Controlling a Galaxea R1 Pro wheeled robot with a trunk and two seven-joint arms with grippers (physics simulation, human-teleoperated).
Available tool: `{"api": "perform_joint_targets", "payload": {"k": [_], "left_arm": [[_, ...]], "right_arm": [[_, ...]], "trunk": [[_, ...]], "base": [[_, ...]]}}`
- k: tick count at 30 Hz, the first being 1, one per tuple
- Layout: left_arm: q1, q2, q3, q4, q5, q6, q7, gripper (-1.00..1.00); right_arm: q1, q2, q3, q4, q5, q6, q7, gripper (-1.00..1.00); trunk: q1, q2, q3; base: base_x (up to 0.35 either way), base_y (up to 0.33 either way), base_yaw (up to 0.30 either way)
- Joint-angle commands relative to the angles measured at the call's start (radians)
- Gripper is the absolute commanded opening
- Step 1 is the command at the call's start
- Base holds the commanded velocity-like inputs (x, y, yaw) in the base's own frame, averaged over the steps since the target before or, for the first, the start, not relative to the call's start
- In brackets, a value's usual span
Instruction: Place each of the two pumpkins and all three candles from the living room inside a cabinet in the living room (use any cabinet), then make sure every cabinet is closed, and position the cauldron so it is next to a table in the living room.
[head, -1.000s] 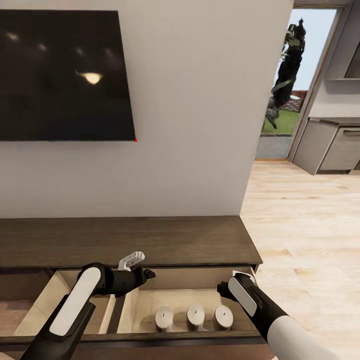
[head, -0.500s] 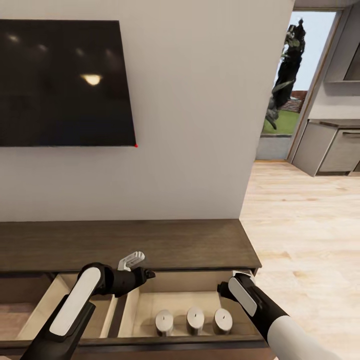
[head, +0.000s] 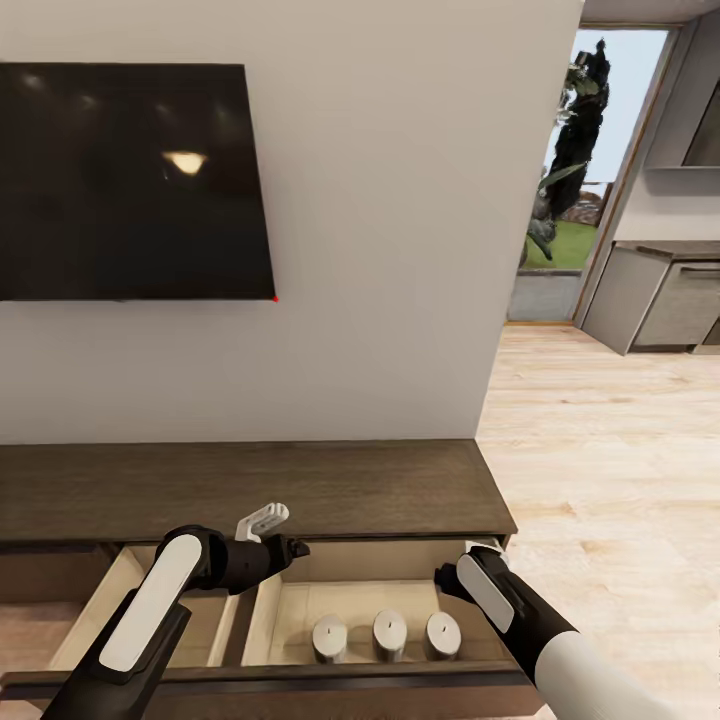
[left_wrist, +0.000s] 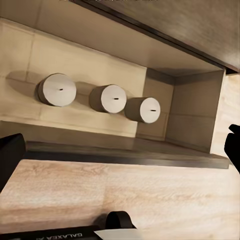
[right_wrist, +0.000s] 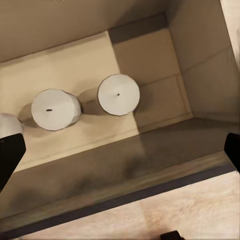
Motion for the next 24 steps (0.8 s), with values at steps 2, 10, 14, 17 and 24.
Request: {"api": "perform_joint_targets", "payload": {"k": [2,10,14,17,24], "left_arm": [[-0.001,0.001,-0.001,-0.001,0.009,0.0,0.011,1.0],[-0.001,0.0,-0.001,-0.001,0.01,0.0,0.011,1.0],[-0.001,0.0,-0.001,-0.001,0.01,0.0,0.011,1.0],[-0.001,0.0,-0.001,-0.001,0.01,0.0,0.011,1.0],[-0.001,0.0,-0.001,-0.001,0.01,0.0,0.011,1.0]], "right_arm": [[-0.001,-0.001,0.006,-0.001,-0.009,0.002,-0.009,1.0],[-0.001,-0.002,0.006,-0.002,-0.009,0.002,-0.009,1.0],[-0.001,-0.002,0.006,-0.002,-0.009,0.002,-0.009,1.0],[-0.001,-0.002,0.006,-0.002,-0.009,0.002,-0.009,1.0],[-0.001,-0.002,0.006,-0.002,-0.009,0.002,-0.009,1.0]], "trunk": [[-0.008,0.014,0.005],[-0.039,0.07,0.03],[-0.054,0.098,0.043],[-0.065,0.119,0.052],[-0.092,0.168,0.074]], "base": [[-0.168,0.0,0.0],[-0.056,0.0,0.0],[-0.005,0.0,0.0],[-0.051,0.007,0.0],[-0.135,0.037,0.0]]}}
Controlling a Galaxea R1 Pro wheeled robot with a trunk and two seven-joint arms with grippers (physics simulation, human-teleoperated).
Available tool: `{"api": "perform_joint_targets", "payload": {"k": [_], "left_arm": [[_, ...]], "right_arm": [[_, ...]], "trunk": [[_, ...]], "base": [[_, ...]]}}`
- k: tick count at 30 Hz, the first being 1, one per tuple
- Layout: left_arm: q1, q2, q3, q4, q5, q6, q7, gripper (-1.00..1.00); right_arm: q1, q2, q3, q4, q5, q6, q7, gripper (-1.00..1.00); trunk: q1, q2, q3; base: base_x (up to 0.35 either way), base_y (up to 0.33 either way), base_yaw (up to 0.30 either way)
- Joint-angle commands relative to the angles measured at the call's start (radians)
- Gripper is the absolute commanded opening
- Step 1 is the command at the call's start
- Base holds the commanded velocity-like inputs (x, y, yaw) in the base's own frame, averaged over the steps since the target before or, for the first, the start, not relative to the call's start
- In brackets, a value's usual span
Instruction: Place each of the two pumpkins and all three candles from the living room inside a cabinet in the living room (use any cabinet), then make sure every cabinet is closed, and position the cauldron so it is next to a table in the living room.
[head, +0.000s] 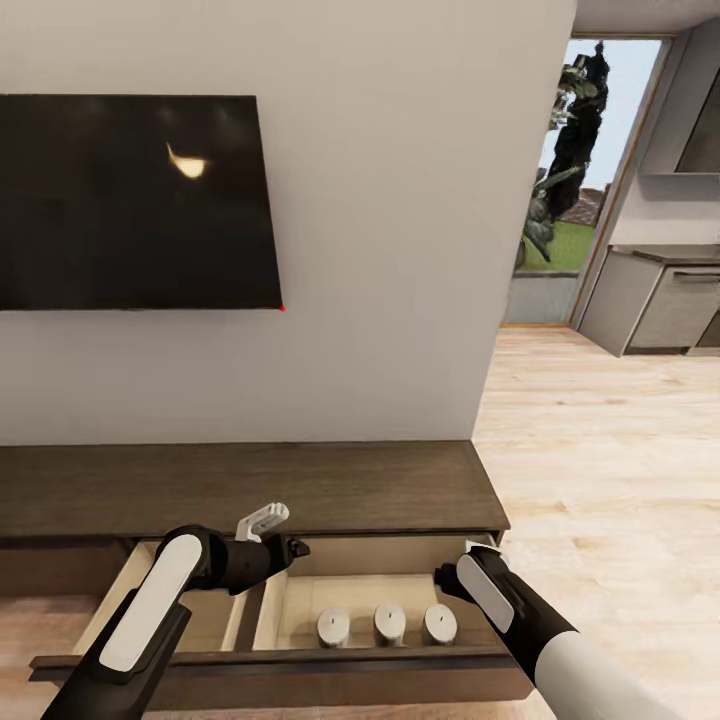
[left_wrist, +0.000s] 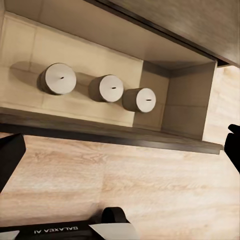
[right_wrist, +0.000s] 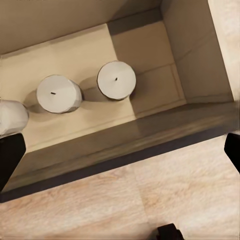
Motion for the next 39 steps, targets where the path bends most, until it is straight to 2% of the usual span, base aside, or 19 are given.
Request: {"api": "perform_joint_targets", "payload": {"k": [1,9,18,39], "left_arm": [[-0.001,0.001,-0.001,-0.001,0.009,0.0,0.01,1.0],[-0.001,0.001,-0.002,-0.001,0.009,0.0,0.01,1.0],[-0.001,0.001,-0.002,-0.001,0.009,0.0,0.01,1.0],[-0.001,0.002,-0.001,-0.001,0.003,0.0,0.01,1.0]], "right_arm": [[-0.001,-0.001,0.006,-0.002,-0.009,0.002,-0.009,1.0],[-0.001,-0.001,0.006,-0.002,-0.009,0.002,-0.009,1.0],[-0.001,-0.001,0.006,-0.002,-0.009,0.002,-0.009,1.0],[-0.001,-0.001,0.006,-0.002,-0.009,0.002,-0.01,1.0]], "trunk": [[-0.004,0.007,0.002],[-0.035,0.063,0.027],[-0.069,0.126,0.055],[-0.069,0.126,0.055]], "base": [[-0.032,0.009,0.0],[-0.035,0.003,0.0],[-0.254,0.022,0.0],[-0.324,0.003,0.0]]}}
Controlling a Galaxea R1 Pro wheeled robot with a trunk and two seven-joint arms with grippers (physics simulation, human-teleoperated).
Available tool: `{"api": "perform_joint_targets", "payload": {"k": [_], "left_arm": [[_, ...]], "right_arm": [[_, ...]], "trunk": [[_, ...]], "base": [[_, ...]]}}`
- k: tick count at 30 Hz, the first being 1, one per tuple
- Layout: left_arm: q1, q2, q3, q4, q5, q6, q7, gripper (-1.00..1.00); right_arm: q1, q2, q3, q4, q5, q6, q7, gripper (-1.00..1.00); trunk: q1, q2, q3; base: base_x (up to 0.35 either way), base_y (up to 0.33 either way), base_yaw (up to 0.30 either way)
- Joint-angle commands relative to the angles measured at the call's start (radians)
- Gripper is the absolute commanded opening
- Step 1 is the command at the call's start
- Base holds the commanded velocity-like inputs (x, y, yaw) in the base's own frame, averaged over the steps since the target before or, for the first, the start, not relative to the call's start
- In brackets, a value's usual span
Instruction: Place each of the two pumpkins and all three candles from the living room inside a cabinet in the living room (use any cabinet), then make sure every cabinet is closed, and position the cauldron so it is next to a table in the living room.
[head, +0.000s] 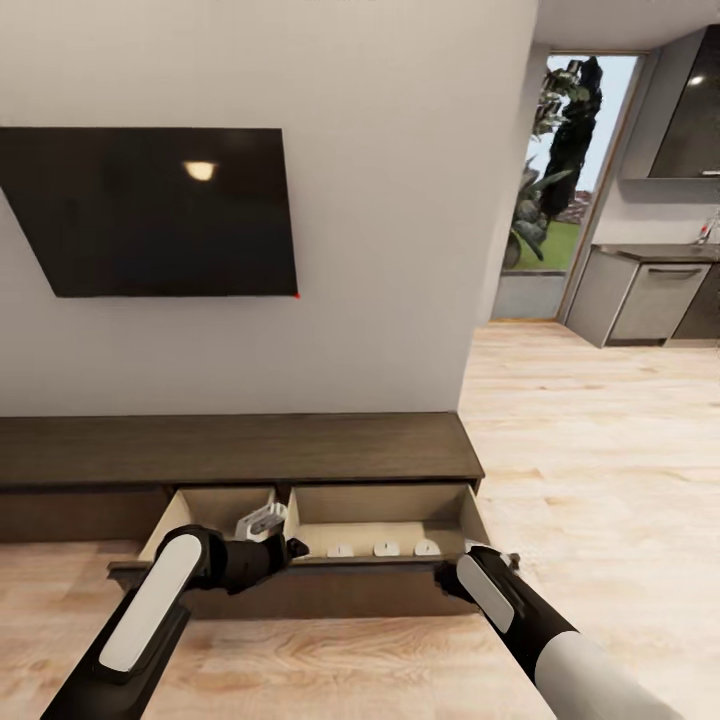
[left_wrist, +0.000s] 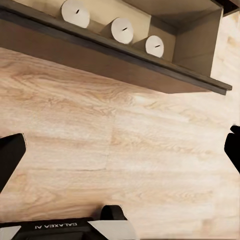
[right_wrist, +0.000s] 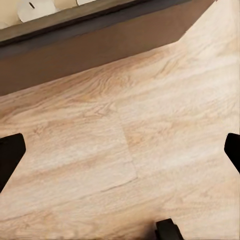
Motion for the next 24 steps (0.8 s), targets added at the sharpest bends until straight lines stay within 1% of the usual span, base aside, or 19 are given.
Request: {"api": "perform_joint_targets", "payload": {"k": [1,9,10,11,12,14,16,17,19,21,24], "left_arm": [[-0.001,0.001,-0.002,-0.001,0.008,0.0,0.012,1.0],[-0.001,0.001,-0.008,-0.001,-0.002,-0.001,0.015,1.0],[-0.001,0.001,-0.009,0.0,-0.01,-0.001,0.015,1.0],[-0.001,0.001,-0.009,0.007,-0.033,-0.001,0.015,1.0],[-0.001,0.001,-0.009,0.01,-0.045,-0.001,0.015,1.0],[-0.001,0.0,-0.008,0.028,-0.096,-0.002,0.013,1.0],[-0.002,-0.001,-0.007,0.036,-0.134,-0.003,0.012,1.0],[-0.002,-0.002,-0.006,0.037,-0.14,-0.003,0.011,1.0],[-0.002,-0.006,-0.007,0.04,-0.155,-0.004,0.011,1.0],[-0.002,-0.007,-0.007,0.041,-0.162,-0.005,0.011,1.0],[-0.002,-0.017,-0.009,0.044,-0.171,-0.006,0.01,1.0]], "right_arm": [[-0.001,-0.001,0.006,-0.002,-0.009,0.002,-0.009,1.0],[-0.001,-0.001,0.006,-0.002,-0.009,0.002,-0.009,1.0],[-0.001,-0.001,0.006,-0.002,-0.009,0.002,-0.009,1.0],[-0.001,0.0,0.006,-0.002,-0.007,0.002,-0.009,1.0],[-0.001,0.0,0.006,-0.002,-0.006,0.001,-0.009,1.0],[-0.001,0.0,0.006,-0.002,-0.003,0.001,-0.009,1.0],[-0.001,-0.001,0.006,-0.002,-0.001,0.0,-0.009,1.0],[-0.001,-0.001,0.006,-0.002,-0.001,0.0,-0.009,1.0],[-0.001,0.0,0.006,-0.002,-0.001,0.0,-0.009,1.0],[-0.001,0.0,0.007,-0.004,0.0,0.0,-0.009,1.0],[-0.001,0.0,0.012,-0.006,0.006,-0.007,-0.01,1.0]], "trunk": [[0.003,-0.008,-0.004],[0.034,-0.064,-0.029],[0.038,-0.071,-0.032],[0.038,-0.071,-0.032],[0.038,-0.071,-0.032],[0.038,-0.071,-0.032],[0.038,-0.071,-0.032],[0.038,-0.071,-0.032],[0.045,-0.085,-0.039],[0.053,-0.099,-0.045],[0.065,-0.12,-0.054]], "base": [[-0.329,0.0,0.0],[-0.323,0.0,0.0],[-0.305,0.0,0.0],[-0.295,0.0,0.0],[-0.293,0.0,0.0],[-0.288,0.0,0.0],[-0.284,0.0,0.0],[-0.277,0.0,0.0],[-0.267,0.0,0.0],[-0.255,0.0,0.0],[-0.147,0.0,0.0]]}}
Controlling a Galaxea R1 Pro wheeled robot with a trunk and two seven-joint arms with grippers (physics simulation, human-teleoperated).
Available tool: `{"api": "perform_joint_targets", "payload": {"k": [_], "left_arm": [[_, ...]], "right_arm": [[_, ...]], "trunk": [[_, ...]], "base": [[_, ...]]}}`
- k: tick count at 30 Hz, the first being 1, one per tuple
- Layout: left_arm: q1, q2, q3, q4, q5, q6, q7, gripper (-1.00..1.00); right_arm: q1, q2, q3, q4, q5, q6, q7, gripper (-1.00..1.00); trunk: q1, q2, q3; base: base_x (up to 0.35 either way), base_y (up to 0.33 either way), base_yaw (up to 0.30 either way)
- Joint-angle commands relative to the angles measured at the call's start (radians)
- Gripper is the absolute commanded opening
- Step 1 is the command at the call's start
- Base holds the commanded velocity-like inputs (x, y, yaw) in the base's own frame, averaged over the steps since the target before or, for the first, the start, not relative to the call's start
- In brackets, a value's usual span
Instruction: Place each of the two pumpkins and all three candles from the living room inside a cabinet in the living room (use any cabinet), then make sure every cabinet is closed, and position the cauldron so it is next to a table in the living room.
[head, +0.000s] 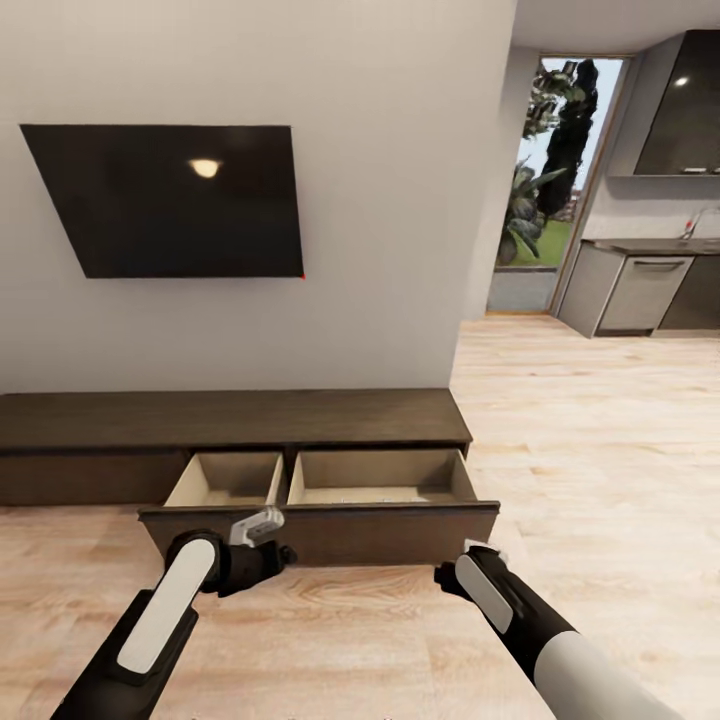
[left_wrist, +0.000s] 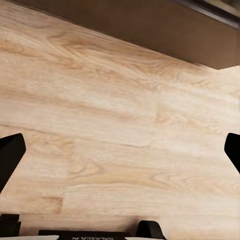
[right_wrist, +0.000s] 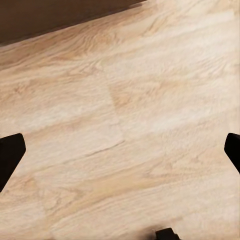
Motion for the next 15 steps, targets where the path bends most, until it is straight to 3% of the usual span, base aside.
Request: {"api": "perform_joint_targets", "payload": {"k": [1,4,7,8,11,14,15], "left_arm": [[-0.001,-0.002,-0.002,0.002,-0.001,0.0,0.01,1.0],[0.0,-0.006,-0.003,0.022,-0.063,-0.028,0.007,1.0],[0.0,-0.008,-0.017,0.045,-0.167,-0.106,0.001,1.0],[0.0,-0.008,-0.026,0.048,-0.182,-0.117,0.0,1.0],[0.0,-0.008,-0.116,0.091,-0.258,-0.177,-0.002,1.0],[0.0,-0.008,-0.199,0.191,-0.296,-0.323,-0.004,1.0],[0.0,-0.008,-0.212,0.206,-0.3,-0.352,-0.005,1.0]], "right_arm": [[-0.001,-0.002,0.007,-0.003,-0.007,-0.002,-0.008,1.0],[-0.001,-0.003,0.01,-0.004,-0.006,-0.033,-0.006,1.0],[0.0,-0.005,0.011,-0.003,-0.005,-0.079,0.008,1.0],[0.001,-0.005,0.013,-0.004,-0.004,-0.083,0.011,1.0],[0.003,-0.006,0.057,-0.002,-0.004,-0.118,0.023,1.0],[0.003,-0.006,0.119,0.003,-0.006,-0.167,0.026,1.0],[0.003,-0.006,0.125,0.003,-0.006,-0.175,0.027,1.0]], "trunk": [[0.004,-0.008,-0.004],[0.015,-0.029,-0.014],[0.027,-0.05,-0.023],[0.031,-0.057,-0.026],[0.042,-0.078,-0.036],[0.054,-0.099,-0.045],[0.057,-0.106,-0.048]], "base": [[-0.064,0.0,0.0],[-0.03,0.0,0.0],[-0.009,0.0,0.0],[-0.004,0.0,0.0],[-0.002,0.0,0.0],[0.0,0.0,0.0],[0.0,0.0,0.0]]}}
